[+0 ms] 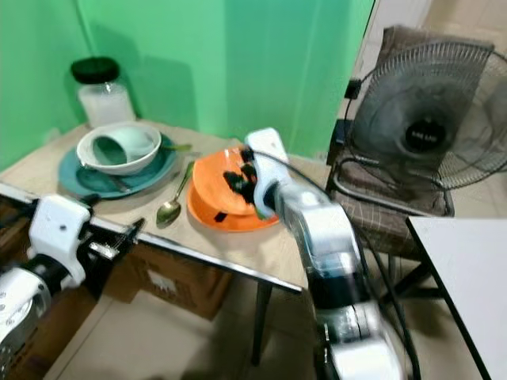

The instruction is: Setting the table

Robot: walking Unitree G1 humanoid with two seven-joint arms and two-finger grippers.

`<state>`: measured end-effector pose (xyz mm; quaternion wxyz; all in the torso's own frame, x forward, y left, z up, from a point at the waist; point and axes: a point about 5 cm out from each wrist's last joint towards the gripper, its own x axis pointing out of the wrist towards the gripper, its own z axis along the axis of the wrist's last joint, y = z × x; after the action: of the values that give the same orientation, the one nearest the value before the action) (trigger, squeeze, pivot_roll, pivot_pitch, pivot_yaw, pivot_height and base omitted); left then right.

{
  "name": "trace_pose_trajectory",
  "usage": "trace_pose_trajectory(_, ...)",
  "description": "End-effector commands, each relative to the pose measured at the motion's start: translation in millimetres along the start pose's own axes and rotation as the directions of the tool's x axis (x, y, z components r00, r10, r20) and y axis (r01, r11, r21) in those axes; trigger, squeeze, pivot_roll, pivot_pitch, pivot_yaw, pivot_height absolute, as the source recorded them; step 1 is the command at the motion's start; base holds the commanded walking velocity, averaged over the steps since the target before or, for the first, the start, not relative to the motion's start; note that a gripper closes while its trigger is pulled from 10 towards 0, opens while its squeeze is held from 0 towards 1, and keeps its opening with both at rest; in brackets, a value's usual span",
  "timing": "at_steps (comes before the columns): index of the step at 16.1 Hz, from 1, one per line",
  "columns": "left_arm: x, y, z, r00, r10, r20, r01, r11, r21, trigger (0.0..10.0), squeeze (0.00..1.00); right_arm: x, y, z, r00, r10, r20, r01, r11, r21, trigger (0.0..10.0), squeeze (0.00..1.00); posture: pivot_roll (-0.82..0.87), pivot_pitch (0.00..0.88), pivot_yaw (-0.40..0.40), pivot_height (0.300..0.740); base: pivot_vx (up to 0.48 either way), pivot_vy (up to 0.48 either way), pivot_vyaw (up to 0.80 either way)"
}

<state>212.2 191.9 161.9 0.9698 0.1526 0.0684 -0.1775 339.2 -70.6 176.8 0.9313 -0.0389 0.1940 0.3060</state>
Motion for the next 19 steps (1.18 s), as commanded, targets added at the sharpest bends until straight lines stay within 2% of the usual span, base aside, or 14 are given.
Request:
trace_pose_trajectory(1,-2.8,-7.7,8.9,0.995,-0.093,0.045,0.092,0.996,0.016,10.0,0.00,13.6,0.1,1.7,0.998,0.030,-0.058,-0.032,0.998,-0.050,10.0,1.00,0.01,0.033,-0.051,0.740,0.000,0.000,0.00)
trace_pose_trajectory(2,-3.0,-11.0,10.6,0.992,-0.116,0.053,0.115,0.993,0.016,10.0,0.00,16.1,-2.0,3.4,0.997,0.034,-0.074,-0.040,0.997,-0.069,10.0,1.00,0.01,0.034,-0.056,0.740,0.000,0.000,0.00)
trace_pose_trajectory(5,-7.6,-16.2,14.0,0.978,-0.195,0.076,0.196,0.981,-0.003,10.0,0.00,27.8,-11.0,29.6,0.996,-0.005,-0.087,-0.009,0.986,-0.164,10.0,1.00,0.01,0.035,-0.074,0.740,0.000,0.000,0.00)
trace_pose_trajectory(6,-11.8,-18.4,12.6,0.972,-0.226,0.073,0.227,0.974,-0.008,10.0,0.00,30.7,-18.7,40.4,0.990,-0.043,-0.134,0.012,0.975,-0.220,10.0,1.00,0.00,0.038,-0.082,0.740,0.000,0.000,0.00)
trace_pose_trajectory(8,-15.7,-21.9,10.8,0.967,-0.246,0.065,0.247,0.969,-0.011,10.0,0.00,29.2,-27.3,44.7,0.973,-0.073,-0.219,0.015,0.967,-0.255,10.0,1.00,0.00,0.040,-0.085,0.740,0.000,0.000,0.00)
trace_pose_trajectory(10,-18.7,-27.9,8.5,0.955,-0.290,0.056,0.292,0.956,-0.024,10.0,0.00,28.4,-34.0,36.5,0.941,-0.077,-0.330,-0.015,0.964,-0.266,10.0,0.73,-0.02,0.041,-0.085,0.740,0.000,0.000,0.00)
trace_pose_trajectory(11,-18.7,-29.5,8.1,0.951,-0.302,0.057,0.304,0.952,-0.031,10.0,0.00,28.2,-35.7,31.0,0.928,-0.073,-0.365,-0.021,0.969,-0.247,10.0,0.00,-0.02,0.041,-0.083,0.740,0.000,0.000,0.00)
trace_pose_trajectory(14,-18.3,-32.6,7.9,0.941,-0.333,0.061,0.336,0.941,-0.035,10.0,0.00,25.2,-36.7,15.5,0.884,0.004,-0.468,-0.088,0.984,-0.157,10.0,0.00,-0.03,0.037,-0.071,0.740,0.000,0.000,0.00)
trace_pose_trajectory(16,-15.7,-32.3,7.6,0.936,-0.347,0.061,0.349,0.937,-0.031,10.0,0.00,23.6,-40.4,6.0,0.862,0.005,-0.507,-0.094,0.984,-0.150,10.0,0.00,-0.04,0.034,-0.067,0.740,0.000,0.000,0.00)
trace_pose_trajectory(17,-15.2,-32.6,8.0,0.935,-0.350,0.063,0.352,0.936,-0.031,10.0,0.00,23.3,-40.6,3.9,0.857,0.012,-0.515,-0.097,0.986,-0.139,9.5,0.00,-0.04,0.032,-0.063,0.740,0.000,0.000,0.00)
trace_pose_trajectory(18,-14.6,-33.1,8.4,0.933,-0.354,0.065,0.356,0.934,-0.030,10.0,0.00,22.9,-41.3,0.9,0.851,0.018,-0.525,-0.098,0.987,-0.126,6.0,0.00,-0.04,0.030,-0.061,0.740,0.000,0.000,0.00)
trace_pose_trajectory(19,-14.0,-33.3,8.6,0.931,-0.358,0.066,0.360,0.932,-0.029,10.0,0.00,22.6,-42.3,-2.5,0.844,0.019,-0.536,-0.099,0.988,-0.121,4.3,0.00,-0.04,0.030,-0.059,0.740,0.000,0.000,0.00)
